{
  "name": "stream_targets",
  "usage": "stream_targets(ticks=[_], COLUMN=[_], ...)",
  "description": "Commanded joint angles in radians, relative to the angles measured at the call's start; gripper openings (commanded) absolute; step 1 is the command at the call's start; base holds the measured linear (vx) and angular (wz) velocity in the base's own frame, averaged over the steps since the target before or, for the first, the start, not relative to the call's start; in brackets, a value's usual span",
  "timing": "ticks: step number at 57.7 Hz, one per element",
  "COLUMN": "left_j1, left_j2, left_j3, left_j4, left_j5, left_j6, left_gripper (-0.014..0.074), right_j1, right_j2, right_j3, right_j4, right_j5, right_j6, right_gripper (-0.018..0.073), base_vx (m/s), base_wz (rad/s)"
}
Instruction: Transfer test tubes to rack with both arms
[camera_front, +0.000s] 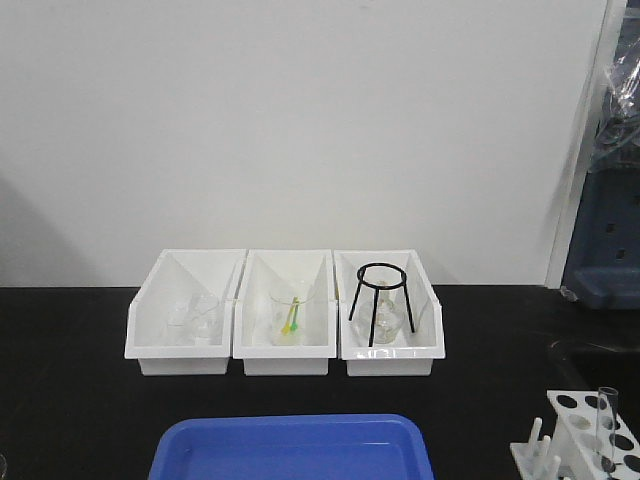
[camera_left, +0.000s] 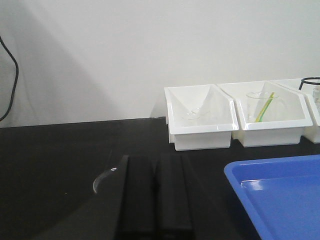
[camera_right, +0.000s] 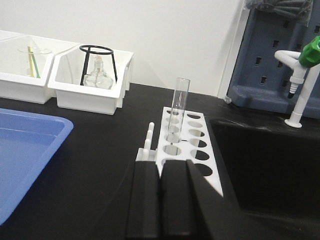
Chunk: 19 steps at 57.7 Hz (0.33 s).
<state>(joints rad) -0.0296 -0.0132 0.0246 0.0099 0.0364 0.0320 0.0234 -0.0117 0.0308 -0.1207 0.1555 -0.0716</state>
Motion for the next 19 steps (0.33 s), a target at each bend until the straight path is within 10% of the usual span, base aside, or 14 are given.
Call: stream_targets(ticks=[1, 19], left_j1=[0.003, 0.003], left_j2=[0.009, 0.009], left_j3=[-0.03, -0.03], left_j4=[-0.01, -0.01], left_j5=[-0.086, -0.086], left_j6=[-0.009, -0.009], left_gripper=[-0.0006, -0.0006], right_j1=[-0.003, -0.003], right_j2=[-0.01, -0.01], right_j3=[0.014, 0.014], right_j4=[-0.001, -0.001], right_j5=[-0.086, -0.085], right_j6=[-0.007, -0.007], right_gripper=[-0.0008, -0.0008], base_vx=[0.0, 0.0], base_wz=[0.0, 0.0])
